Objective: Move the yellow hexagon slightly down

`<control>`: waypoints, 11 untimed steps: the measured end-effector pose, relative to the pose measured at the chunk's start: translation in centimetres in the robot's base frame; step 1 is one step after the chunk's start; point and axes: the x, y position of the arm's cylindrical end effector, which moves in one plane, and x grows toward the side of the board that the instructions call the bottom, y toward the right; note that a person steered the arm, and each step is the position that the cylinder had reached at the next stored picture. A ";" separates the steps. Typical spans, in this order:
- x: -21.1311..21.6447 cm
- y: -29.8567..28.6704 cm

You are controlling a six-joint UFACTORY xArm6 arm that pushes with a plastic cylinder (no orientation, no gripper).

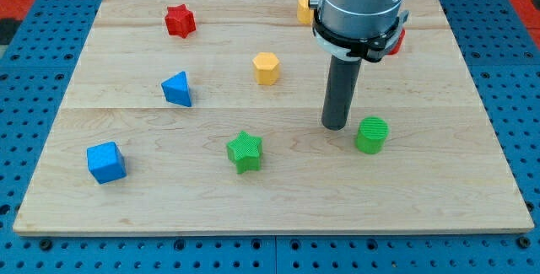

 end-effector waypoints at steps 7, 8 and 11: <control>-12.8 -5.8; -11.7 -10.9; -7.7 -12.5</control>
